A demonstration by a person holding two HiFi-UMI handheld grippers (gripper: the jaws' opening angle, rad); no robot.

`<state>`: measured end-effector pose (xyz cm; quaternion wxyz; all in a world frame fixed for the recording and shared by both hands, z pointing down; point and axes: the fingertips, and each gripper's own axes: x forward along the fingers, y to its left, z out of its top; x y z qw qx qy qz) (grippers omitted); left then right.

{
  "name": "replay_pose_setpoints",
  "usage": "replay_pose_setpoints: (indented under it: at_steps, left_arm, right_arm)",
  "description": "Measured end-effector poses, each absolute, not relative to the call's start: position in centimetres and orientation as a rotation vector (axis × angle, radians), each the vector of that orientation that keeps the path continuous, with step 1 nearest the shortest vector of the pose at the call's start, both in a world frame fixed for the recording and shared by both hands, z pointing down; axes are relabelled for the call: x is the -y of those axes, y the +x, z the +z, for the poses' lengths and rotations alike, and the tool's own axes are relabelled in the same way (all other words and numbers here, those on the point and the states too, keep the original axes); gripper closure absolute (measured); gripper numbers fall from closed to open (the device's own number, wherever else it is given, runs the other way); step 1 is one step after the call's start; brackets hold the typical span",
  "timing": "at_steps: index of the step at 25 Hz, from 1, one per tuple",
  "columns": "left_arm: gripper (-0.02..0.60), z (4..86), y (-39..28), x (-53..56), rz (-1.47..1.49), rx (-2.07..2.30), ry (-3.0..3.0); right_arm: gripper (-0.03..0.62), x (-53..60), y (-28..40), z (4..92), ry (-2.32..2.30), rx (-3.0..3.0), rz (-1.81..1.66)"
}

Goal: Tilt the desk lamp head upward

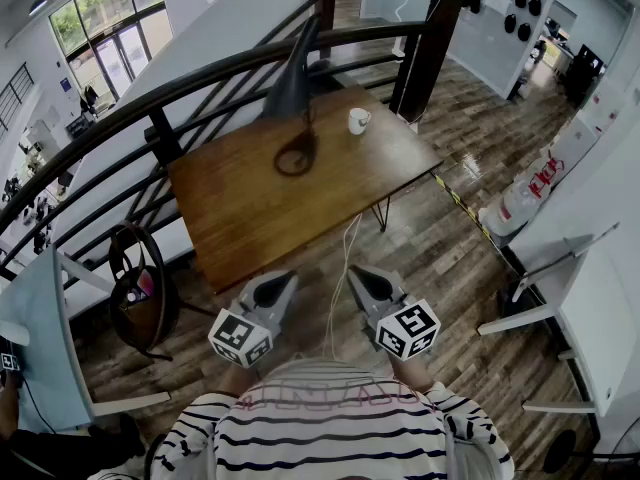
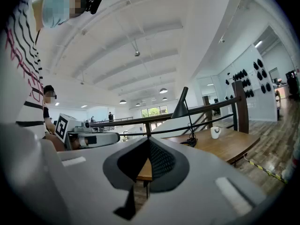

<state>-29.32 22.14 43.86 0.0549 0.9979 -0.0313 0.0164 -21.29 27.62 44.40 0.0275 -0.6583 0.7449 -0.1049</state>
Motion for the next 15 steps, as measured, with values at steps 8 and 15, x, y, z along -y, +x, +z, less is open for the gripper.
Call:
replay_pose_setpoints:
  at_steps: [8,15]
  left_arm:
    - [0.58,44.6,-29.9,-18.9,0.054,0.051,3.014]
    - [0.58,45.1,-30.2,-15.7,0.067,-0.024,3.016]
  right_arm:
    - [0.595,-24.5,-22.1,44.5,-2.007,-2.271,-0.292]
    - [0.594,-21.9,-21.9,44.4,-2.06,-2.162,-0.244]
